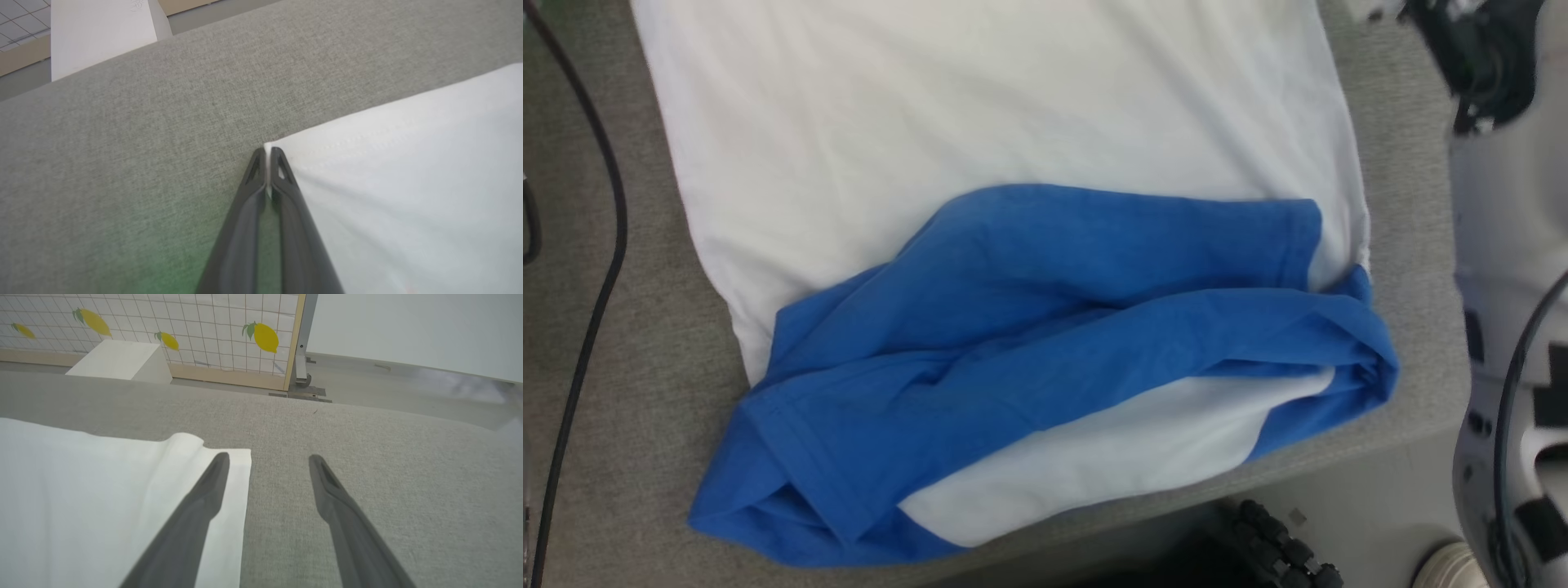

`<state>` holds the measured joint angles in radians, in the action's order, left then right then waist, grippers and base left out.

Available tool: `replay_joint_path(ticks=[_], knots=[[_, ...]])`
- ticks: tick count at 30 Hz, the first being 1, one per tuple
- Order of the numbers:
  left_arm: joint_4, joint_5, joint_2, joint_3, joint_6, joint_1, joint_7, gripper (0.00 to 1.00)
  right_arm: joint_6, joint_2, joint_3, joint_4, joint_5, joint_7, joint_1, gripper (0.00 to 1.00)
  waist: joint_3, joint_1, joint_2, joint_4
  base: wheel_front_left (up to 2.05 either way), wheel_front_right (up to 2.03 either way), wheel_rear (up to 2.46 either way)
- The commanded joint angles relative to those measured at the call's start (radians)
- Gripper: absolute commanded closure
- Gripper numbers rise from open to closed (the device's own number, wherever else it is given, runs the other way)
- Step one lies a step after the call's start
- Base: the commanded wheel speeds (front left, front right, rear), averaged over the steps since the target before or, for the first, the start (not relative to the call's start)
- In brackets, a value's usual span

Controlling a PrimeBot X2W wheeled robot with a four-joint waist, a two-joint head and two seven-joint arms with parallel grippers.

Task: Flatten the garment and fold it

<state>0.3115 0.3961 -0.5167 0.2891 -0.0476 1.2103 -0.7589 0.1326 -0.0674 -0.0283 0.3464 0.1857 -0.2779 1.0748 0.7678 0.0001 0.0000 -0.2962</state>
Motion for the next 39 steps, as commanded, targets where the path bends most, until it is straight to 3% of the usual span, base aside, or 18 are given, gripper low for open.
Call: replay_joint_path(ticks=[1,9,16,17,18,19,20,24,30,34,39], knots=[[0.026,-0.010,-0.002,0.006,-0.005,-0.001,0.008,1.00,-0.002,0.004,0.019,0.052,-0.024,-0.036,0.052,0.00,0.026,-0.0001,0.0000,0.033,0.00,0.00,0.00],[0.053,-0.002,0.034,0.030,-0.023,0.040,0.058,1.00,-0.002,0.013,0.077,0.277,-0.074,-0.206,0.237,0.00,0.065,-0.0001,0.0000,0.086,0.00,0.00,0.00],[0.087,-0.003,0.046,0.044,-0.030,0.052,0.103,1.00,-0.002,0.016,0.040,0.358,-0.125,-0.326,0.299,0.00,0.074,-0.0001,0.0000,0.103,0.00,0.00,0.00],[0.093,0.000,0.047,0.045,-0.031,0.051,0.107,1.00,-0.002,0.016,0.043,0.366,-0.134,-0.346,0.305,0.42,0.073,-0.0001,0.0000,0.105,0.00,0.00,0.00],[0.098,0.001,0.048,0.046,-0.032,0.051,0.110,1.00,-0.002,0.016,0.045,0.370,-0.143,-0.362,0.309,0.62,0.073,-0.0001,0.0000,0.107,0.00,0.00,0.00],[0.104,0.003,0.050,0.048,-0.033,0.050,0.113,1.00,-0.002,0.016,0.049,0.372,-0.152,-0.375,0.315,0.73,0.073,-0.0001,0.0000,0.110,0.00,0.00,0.00],[0.108,0.004,0.051,0.049,-0.033,0.050,0.116,1.00,-0.002,0.016,0.055,0.370,-0.160,-0.380,0.319,1.00,0.073,-0.0001,0.0000,0.111,0.00,0.00,0.00],[0.117,-0.008,0.049,0.051,-0.031,0.058,0.165,1.00,-0.002,0.016,0.079,0.342,-0.200,-0.340,0.328,1.00,0.072,-0.0001,0.0000,0.118,0.00,0.00,0.00],[0.112,-0.087,0.027,0.050,-0.002,0.093,0.391,1.00,-0.002,0.010,0.069,0.296,-0.226,-0.144,0.320,1.00,0.054,-0.0001,0.0000,0.127,0.00,0.00,0.00],[0.121,-0.112,0.029,0.041,0.020,0.102,0.536,1.00,-0.002,-0.002,0.047,0.298,-0.198,-0.030,0.301,1.00,0.028,-0.0001,0.0000,0.138,0.00,0.00,0.00],[0.121,-0.085,0.044,0.028,0.009,0.053,0.667,1.00,-0.002,-0.038,-0.026,0.281,-0.111,0.073,0.239,1.00,-0.029,-0.0001,0.0000,0.159,0.00,0.00,0.00]])
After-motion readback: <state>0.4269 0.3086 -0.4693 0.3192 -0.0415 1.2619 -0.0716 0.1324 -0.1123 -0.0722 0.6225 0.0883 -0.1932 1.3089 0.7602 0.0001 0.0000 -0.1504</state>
